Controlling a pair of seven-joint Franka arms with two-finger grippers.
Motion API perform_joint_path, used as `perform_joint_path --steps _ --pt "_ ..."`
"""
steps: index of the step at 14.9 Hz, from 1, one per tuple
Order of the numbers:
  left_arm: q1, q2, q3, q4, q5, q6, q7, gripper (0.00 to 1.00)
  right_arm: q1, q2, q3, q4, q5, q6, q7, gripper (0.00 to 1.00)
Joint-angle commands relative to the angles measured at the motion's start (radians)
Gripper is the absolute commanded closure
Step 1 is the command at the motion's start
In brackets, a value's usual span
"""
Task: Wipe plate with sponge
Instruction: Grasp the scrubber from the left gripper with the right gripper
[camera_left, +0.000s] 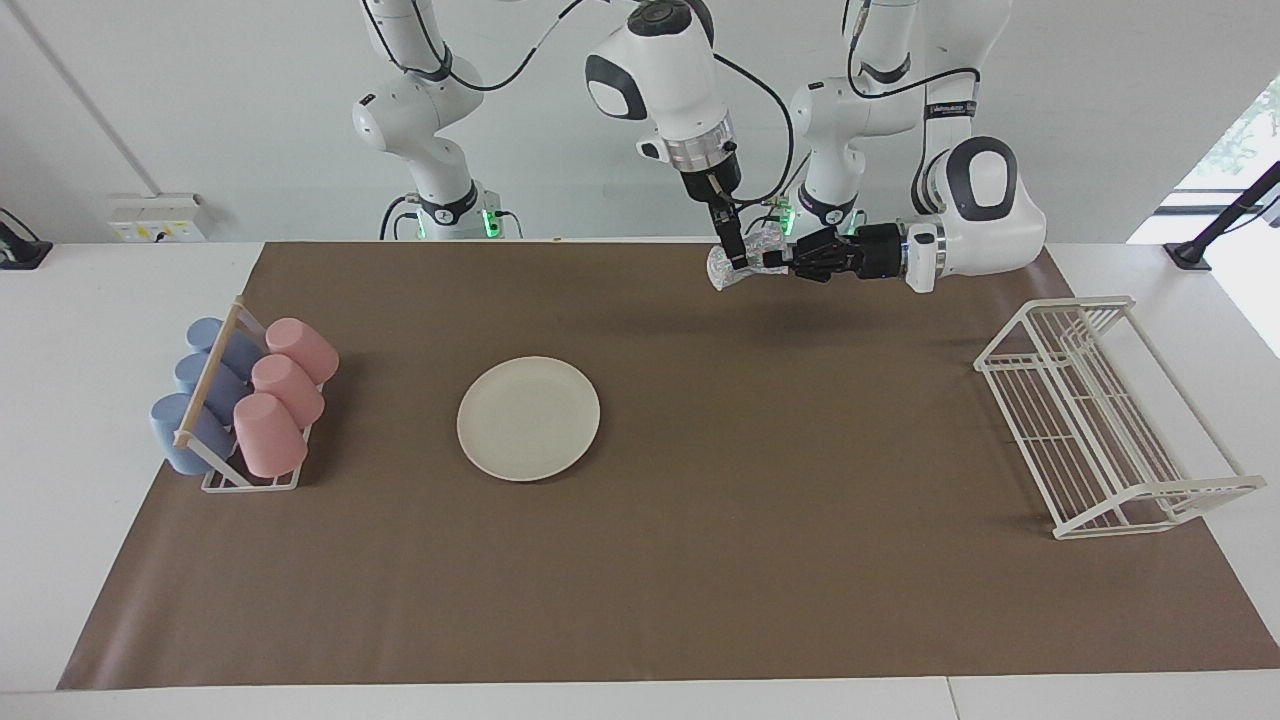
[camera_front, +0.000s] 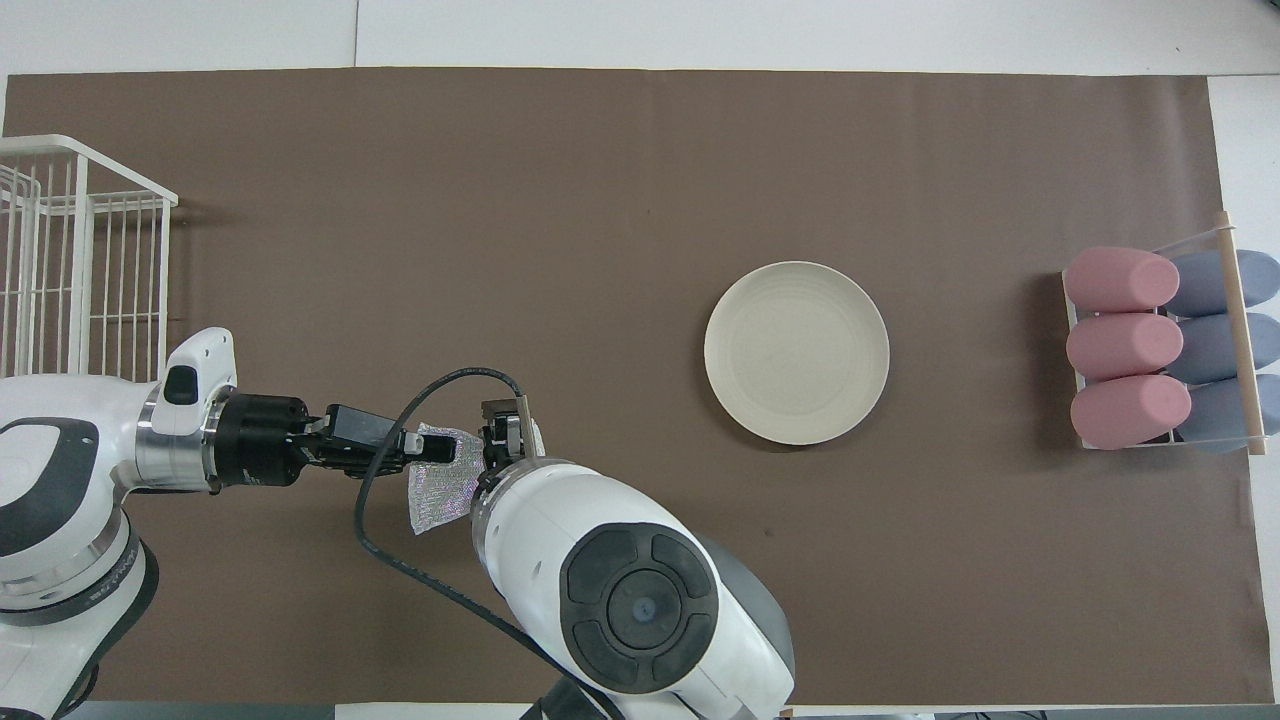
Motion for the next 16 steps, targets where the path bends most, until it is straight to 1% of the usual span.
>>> perform_joint_path --steps 1,2,3,4,5,13,14,15,16 --pt "-0.005 -0.033 0.012 -0.033 -0.018 -0.014 0.015 1.00 -0.007 -0.011 0.005 -0.028 0.002 0.034 -0.026 0.27" --pt "-0.004 -0.033 0.014 -0.033 -0.018 -0.015 0.015 1.00 -0.007 -0.011 0.005 -0.026 0.001 0.035 -0.030 0.47" --pt "-0.002 -0.033 0.014 -0.033 -0.017 -0.017 0.015 1.00 -0.007 -0.011 0.005 -0.028 0.001 0.035 -0.045 0.56" --pt "-0.001 -0.033 0.014 -0.033 -0.017 -0.017 0.015 1.00 -0.007 -0.011 0.003 -0.028 0.001 0.034 -0.064 0.73" --pt "-0.001 -0.033 0.014 -0.033 -0.015 -0.017 0.015 1.00 -0.009 -0.010 0.005 -0.026 0.001 0.035 -0.070 1.00" --pt "-0.005 -0.033 0.014 -0.032 -0.006 -0.017 0.015 1.00 -0.007 -0.011 0.003 -0.026 -0.025 0.021 -0.073 1.00" --pt "-0.005 -0.031 0.014 -0.028 -0.003 -0.015 0.015 0.16 -0.009 -0.011 0.003 -0.026 -0.026 0.017 -0.073 1.00" --pt "-0.005 -0.031 0.014 -0.027 0.000 -0.015 0.012 0.00 -0.013 -0.011 0.003 -0.026 -0.027 0.008 -0.079 1.00" --pt "-0.004 -0.033 0.012 -0.027 0.012 -0.015 0.015 0.00 -0.018 -0.014 0.002 -0.028 -0.030 -0.009 -0.099 1.00"
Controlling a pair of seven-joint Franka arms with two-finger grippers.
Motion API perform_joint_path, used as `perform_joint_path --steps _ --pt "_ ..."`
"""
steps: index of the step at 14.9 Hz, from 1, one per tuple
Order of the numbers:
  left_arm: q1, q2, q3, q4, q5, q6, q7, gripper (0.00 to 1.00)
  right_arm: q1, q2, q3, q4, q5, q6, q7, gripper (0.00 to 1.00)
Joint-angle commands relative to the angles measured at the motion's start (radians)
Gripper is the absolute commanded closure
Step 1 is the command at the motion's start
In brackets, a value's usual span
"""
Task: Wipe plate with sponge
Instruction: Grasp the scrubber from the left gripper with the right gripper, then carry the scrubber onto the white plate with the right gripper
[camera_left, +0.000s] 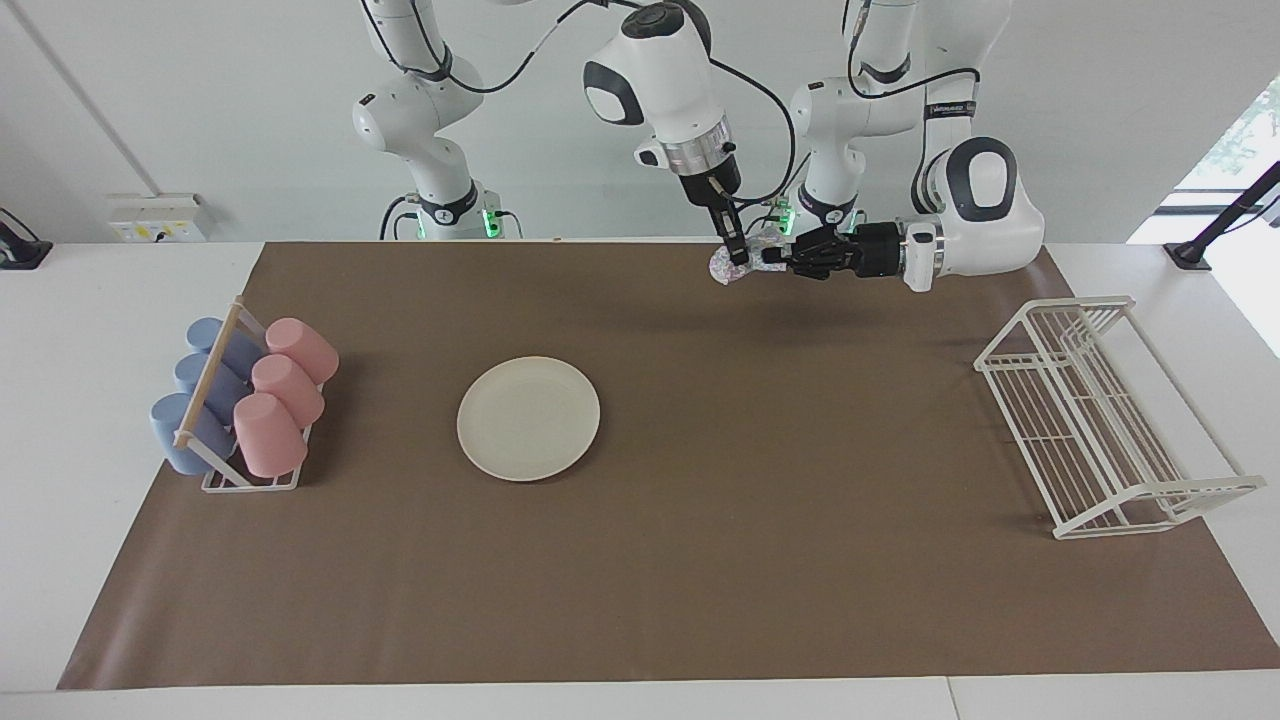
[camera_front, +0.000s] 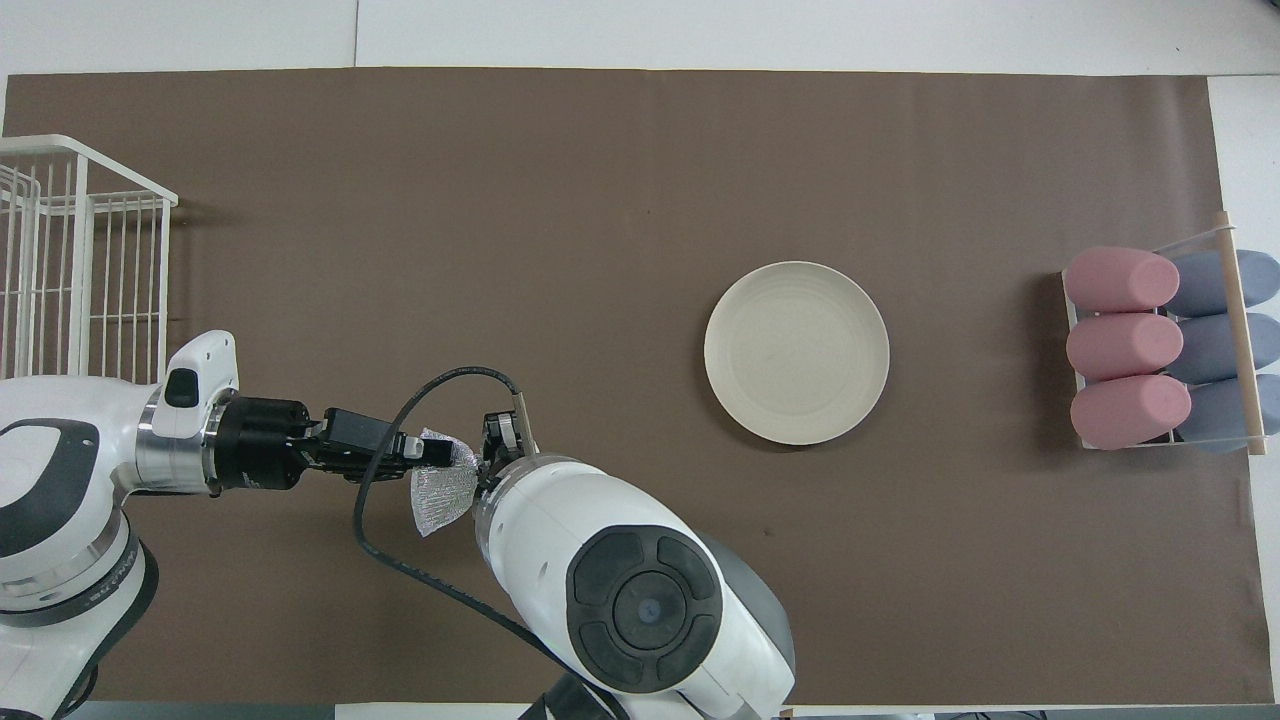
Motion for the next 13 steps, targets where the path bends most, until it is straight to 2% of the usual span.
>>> perform_joint_path --steps 1,4,6,11,13 --pt "-0.002 -0.030 0.009 -0.023 0.012 0.000 0.013 0.00 -0.027 -0.020 0.002 -0.022 -0.038 -0.046 -0.067 1.00" --pt "-0.003 -0.030 0.009 -0.023 0.013 0.001 0.013 0.00 -0.047 -0.024 0.004 -0.019 -0.077 -0.103 -0.181 1.00" --pt "-0.003 -0.032 0.009 -0.023 0.013 0.001 0.015 0.00 -0.081 -0.030 0.002 -0.038 -0.080 -0.115 -0.322 1.00" --pt "-0.006 -0.029 0.009 -0.022 0.016 0.012 0.015 0.00 -0.260 -0.061 0.001 -0.141 -0.080 -0.132 -0.779 1.00" --pt "-0.005 -0.024 0.009 -0.017 0.061 0.043 0.015 0.00 -0.360 -0.067 0.002 -0.207 -0.080 -0.117 -0.914 1.00"
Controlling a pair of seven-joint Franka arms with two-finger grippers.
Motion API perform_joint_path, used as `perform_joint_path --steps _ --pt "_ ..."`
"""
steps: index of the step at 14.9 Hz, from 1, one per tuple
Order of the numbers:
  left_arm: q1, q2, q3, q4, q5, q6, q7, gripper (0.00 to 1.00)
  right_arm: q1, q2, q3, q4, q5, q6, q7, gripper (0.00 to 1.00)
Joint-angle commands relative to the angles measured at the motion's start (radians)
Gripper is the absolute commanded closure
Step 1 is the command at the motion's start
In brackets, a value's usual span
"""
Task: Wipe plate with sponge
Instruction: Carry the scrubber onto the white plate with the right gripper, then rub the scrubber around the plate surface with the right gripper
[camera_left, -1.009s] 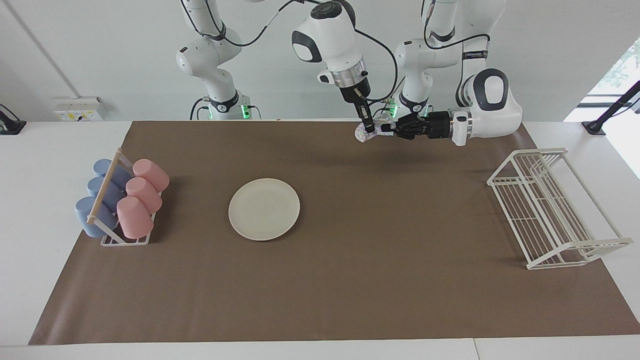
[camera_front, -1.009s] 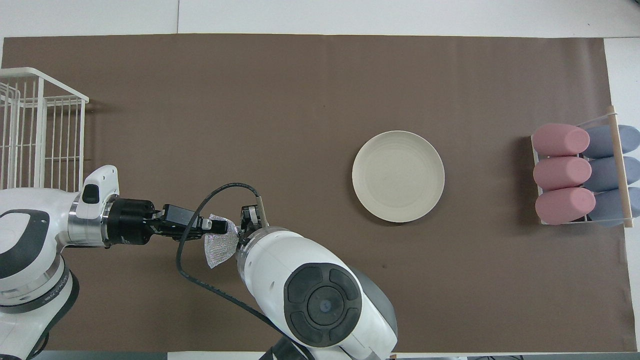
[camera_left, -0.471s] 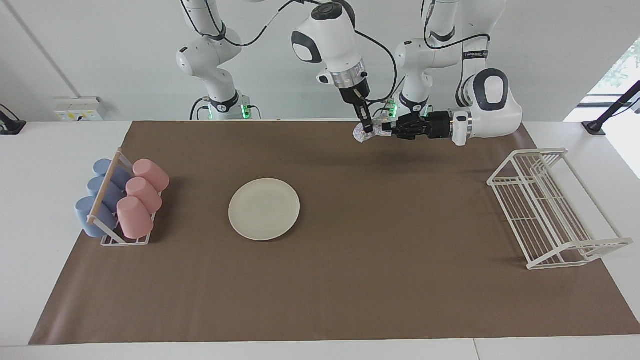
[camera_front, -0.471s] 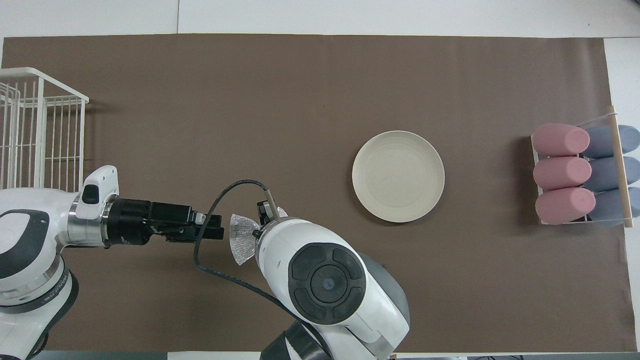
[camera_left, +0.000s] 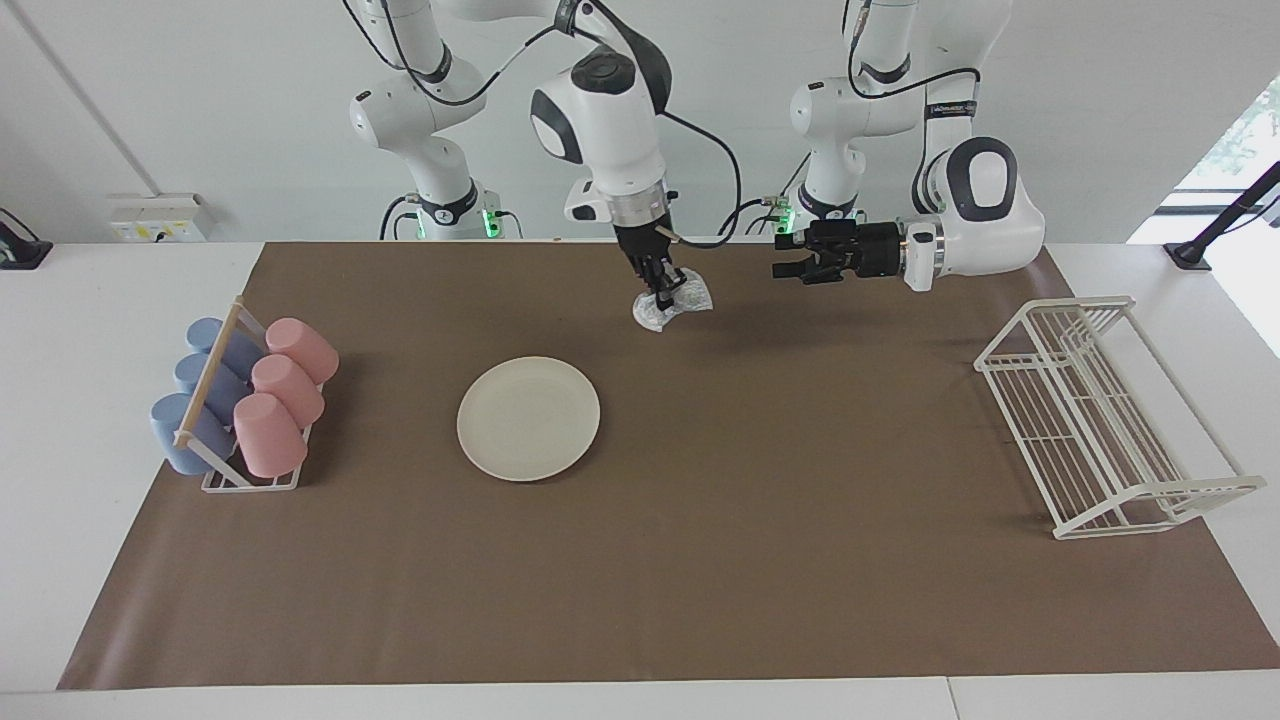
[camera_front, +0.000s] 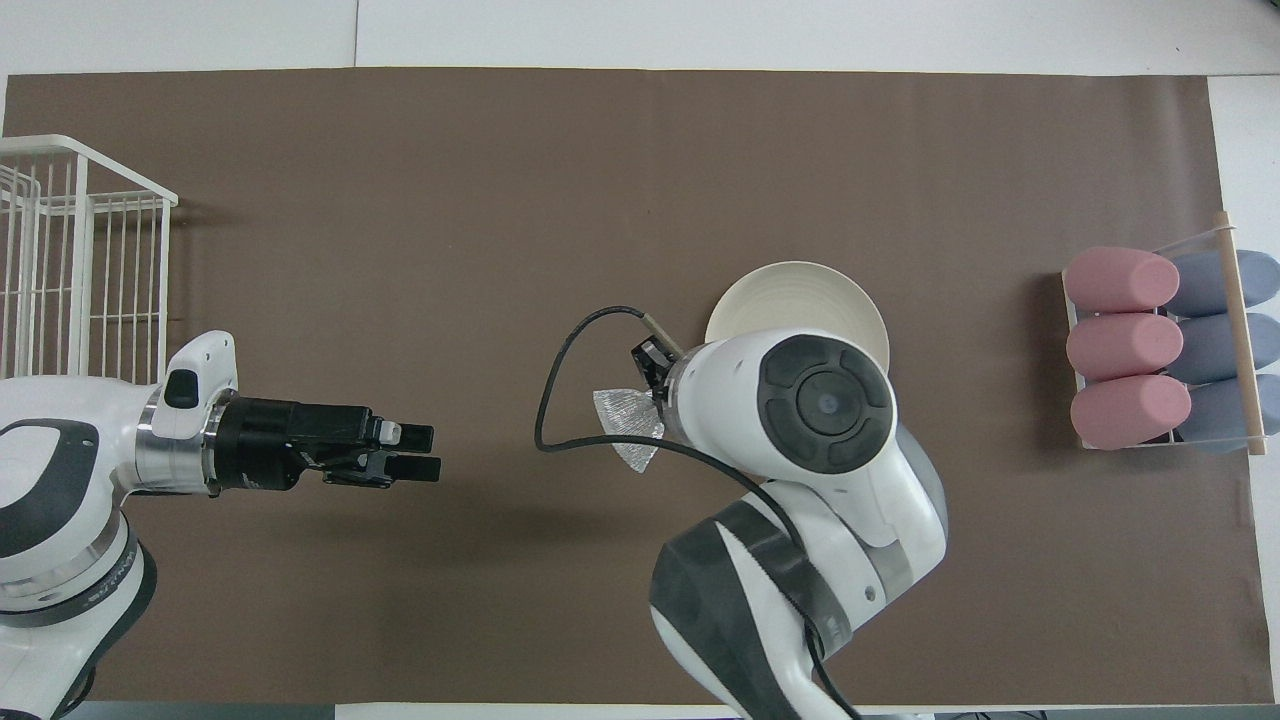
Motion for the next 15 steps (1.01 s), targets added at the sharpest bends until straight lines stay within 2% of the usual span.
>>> perform_joint_path --steps 1,6,11,15 --pt "-0.005 -0.019 0.007 -0.010 0.068 0.064 0.011 0.00 -0.112 -0.041 0.013 -0.122 -0.006 0.022 -0.162 1.00" --pt "0.000 0.007 0.005 0.032 0.232 0.155 0.004 0.00 -0.166 -0.024 0.013 -0.288 -0.005 0.213 -0.181 1.00" --pt "0.011 0.058 0.008 0.148 0.561 0.169 -0.002 0.00 -0.209 0.057 0.013 -0.310 -0.005 0.308 -0.225 1.00" --pt "0.055 0.062 0.008 0.164 0.589 0.170 -0.013 0.00 -0.217 0.126 0.013 -0.308 -0.005 0.390 -0.236 1.00"
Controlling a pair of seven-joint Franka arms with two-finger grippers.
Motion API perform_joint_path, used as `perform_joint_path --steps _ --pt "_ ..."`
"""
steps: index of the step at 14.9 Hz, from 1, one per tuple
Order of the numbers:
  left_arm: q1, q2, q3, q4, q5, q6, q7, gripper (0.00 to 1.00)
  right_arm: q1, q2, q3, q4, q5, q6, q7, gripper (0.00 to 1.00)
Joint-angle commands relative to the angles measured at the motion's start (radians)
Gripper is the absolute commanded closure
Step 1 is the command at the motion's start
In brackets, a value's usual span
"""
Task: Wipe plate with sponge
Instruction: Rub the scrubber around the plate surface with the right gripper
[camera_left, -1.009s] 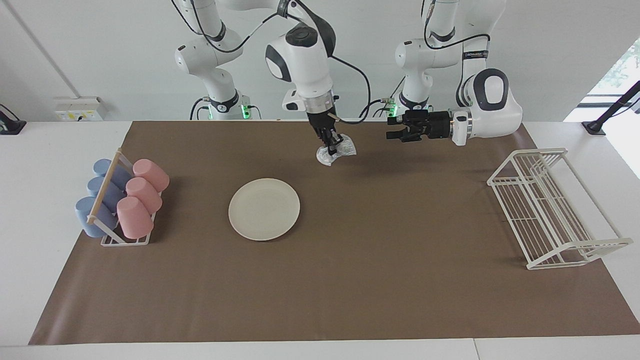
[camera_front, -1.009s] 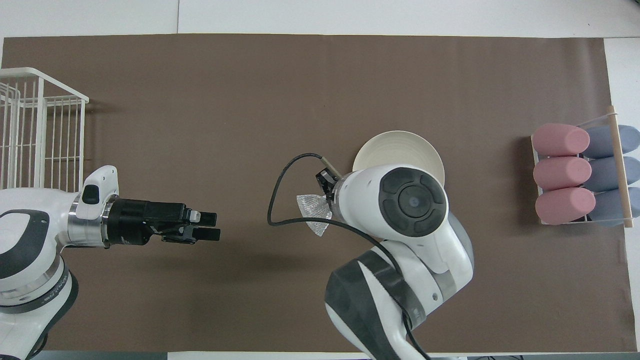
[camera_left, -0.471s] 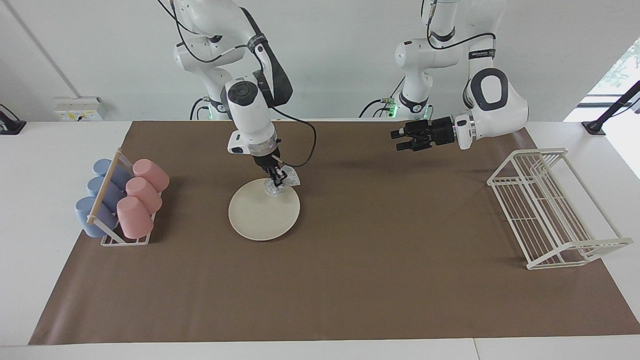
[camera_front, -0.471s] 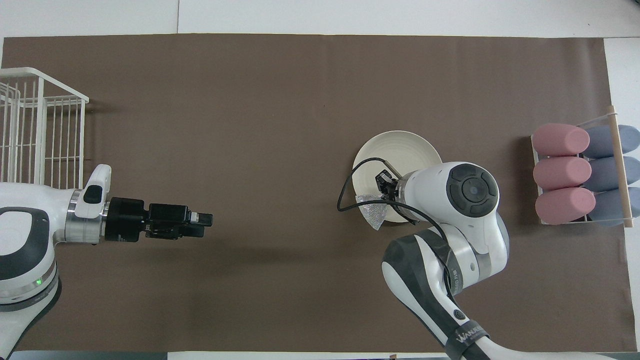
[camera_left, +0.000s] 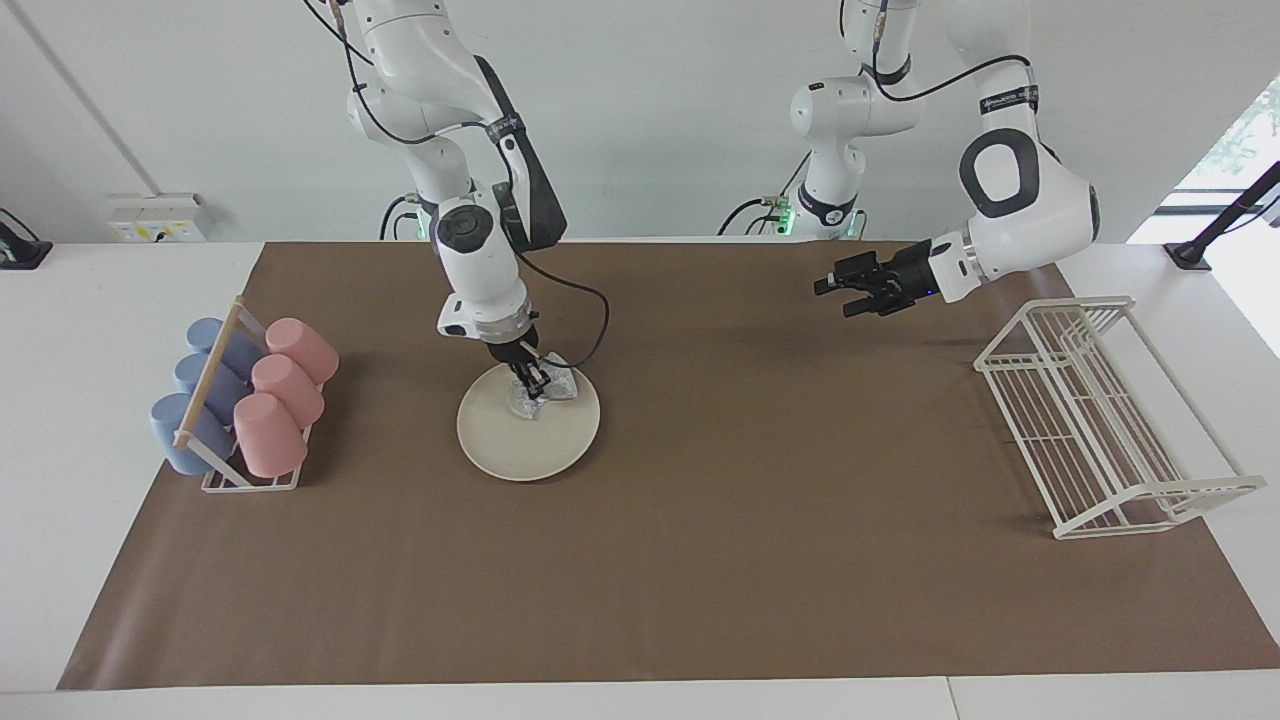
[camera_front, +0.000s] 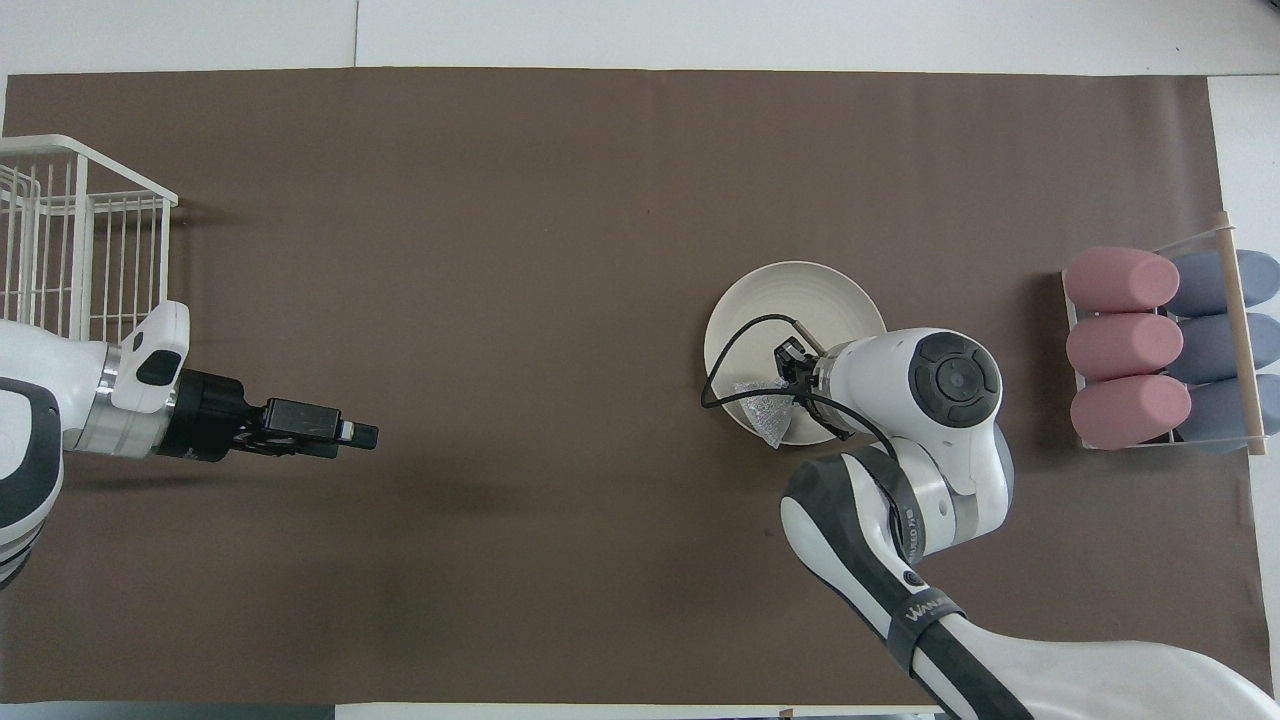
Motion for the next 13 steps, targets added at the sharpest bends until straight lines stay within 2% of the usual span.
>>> perform_joint_path --steps 1,3,5,10,13 --pt "0.016 0.015 -0.004 0.019 0.040 0.021 -0.008 0.00 -0.039 0.050 0.014 0.000 -0.005 0.061 -0.070 1.00" --pt "0.005 0.015 -0.004 0.019 0.066 0.047 -0.007 0.00 -0.095 0.073 0.014 0.000 -0.005 0.119 -0.203 1.00" --pt "0.002 0.015 -0.007 0.025 0.069 0.051 -0.008 0.00 -0.126 0.080 0.014 0.004 -0.005 0.128 -0.284 1.00" --pt "-0.025 0.015 -0.013 0.025 0.070 0.099 -0.010 0.00 -0.111 0.077 0.017 0.004 0.004 0.122 -0.257 1.00" --pt "-0.025 0.015 -0.011 0.025 0.070 0.099 -0.008 0.00 -0.044 0.073 0.017 0.003 0.012 0.115 -0.095 1.00"
